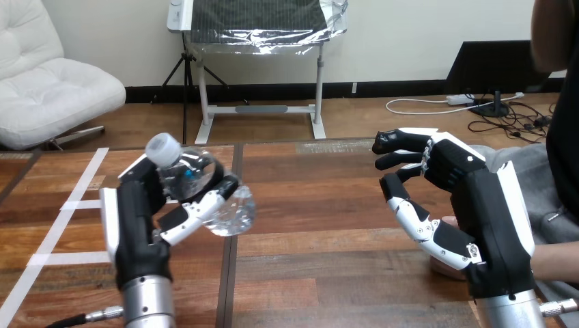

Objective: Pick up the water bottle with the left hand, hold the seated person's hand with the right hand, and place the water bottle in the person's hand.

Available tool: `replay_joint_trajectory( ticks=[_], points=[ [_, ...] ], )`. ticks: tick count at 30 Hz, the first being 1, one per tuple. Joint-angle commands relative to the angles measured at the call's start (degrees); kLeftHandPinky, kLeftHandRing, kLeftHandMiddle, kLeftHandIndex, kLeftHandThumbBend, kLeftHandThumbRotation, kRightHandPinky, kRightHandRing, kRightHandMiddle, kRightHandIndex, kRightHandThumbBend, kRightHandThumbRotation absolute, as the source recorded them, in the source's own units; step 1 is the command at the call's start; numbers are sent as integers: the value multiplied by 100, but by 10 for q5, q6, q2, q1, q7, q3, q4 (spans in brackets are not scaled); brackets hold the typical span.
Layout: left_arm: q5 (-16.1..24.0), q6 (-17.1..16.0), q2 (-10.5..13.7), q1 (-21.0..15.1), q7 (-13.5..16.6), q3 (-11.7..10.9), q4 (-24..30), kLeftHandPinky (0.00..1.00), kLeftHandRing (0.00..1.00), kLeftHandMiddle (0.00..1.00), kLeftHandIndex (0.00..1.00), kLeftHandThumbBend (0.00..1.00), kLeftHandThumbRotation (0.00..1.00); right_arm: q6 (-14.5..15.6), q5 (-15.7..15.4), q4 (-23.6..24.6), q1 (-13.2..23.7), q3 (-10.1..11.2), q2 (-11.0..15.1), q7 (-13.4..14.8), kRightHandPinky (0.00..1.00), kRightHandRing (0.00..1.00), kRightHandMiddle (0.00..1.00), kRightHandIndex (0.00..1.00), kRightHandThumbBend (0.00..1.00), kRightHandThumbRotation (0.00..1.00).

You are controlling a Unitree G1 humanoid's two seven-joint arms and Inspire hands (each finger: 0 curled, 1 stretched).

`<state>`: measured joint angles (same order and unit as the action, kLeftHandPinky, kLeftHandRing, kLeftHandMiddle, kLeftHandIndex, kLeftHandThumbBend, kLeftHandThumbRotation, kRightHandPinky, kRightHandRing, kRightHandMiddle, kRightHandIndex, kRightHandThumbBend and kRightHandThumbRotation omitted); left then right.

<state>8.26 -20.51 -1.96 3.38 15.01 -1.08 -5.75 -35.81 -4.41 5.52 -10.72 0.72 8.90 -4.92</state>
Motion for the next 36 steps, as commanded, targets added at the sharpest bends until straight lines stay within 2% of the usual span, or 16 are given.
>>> replay_joint_trajectory(
  ticks=[1, 7, 10, 19, 25, 31, 33, 34, 36],
  points=[
    [-12, -1, -11, -16, -12, 10, 58, 37, 41, 45, 49, 64, 0, 6, -2, 16, 31, 7, 0, 5, 48, 62, 68, 66, 40, 9],
    [-15, -6, -17, -10, -21, 16, 71, 37, 40, 45, 49, 64, 0, 15, 1, 20, 29, 9, 4, 3, 50, 63, 69, 66, 41, 10],
    [-10, -8, -19, -7, -22, 19, 77, 37, 40, 45, 49, 64, 0, 30, -3, 27, 26, 11, 8, 2, 52, 65, 70, 68, 42, 11],
    [-13, -18, -18, -5, -29, 27, 81, 36, 40, 45, 49, 64, 0, 74, -32, 50, 26, 27, 51, -18, 59, 71, 76, 73, 47, 11],
    [-6, -16, -21, -4, -26, 31, 85, 36, 40, 45, 49, 65, 0, 129, -53, 85, 22, 44, 90, -44, 64, 76, 80, 77, 52, 11],
    [-6, -17, -24, -1, -29, 38, 87, 36, 40, 44, 48, 65, 0, 181, -101, 122, 18, 68, 133, -60, 68, 81, 85, 81, 62, 7],
    [-1, -17, -25, 0, -26, 41, 89, 36, 40, 44, 48, 65, 0, 202, -128, 135, 17, 75, 149, -66, 69, 82, 86, 82, 64, 6],
    [4, -18, -26, 2, -23, 44, 90, 36, 39, 44, 48, 65, 0, 217, -152, 141, 18, 86, 176, -77, 73, 84, 88, 84, 68, 7],
    [9, -21, -27, 4, -21, 48, 91, 36, 39, 44, 48, 66, 0, 241, -185, 149, 21, 99, 214, -93, 73, 84, 88, 84, 69, 6]
  ],
)
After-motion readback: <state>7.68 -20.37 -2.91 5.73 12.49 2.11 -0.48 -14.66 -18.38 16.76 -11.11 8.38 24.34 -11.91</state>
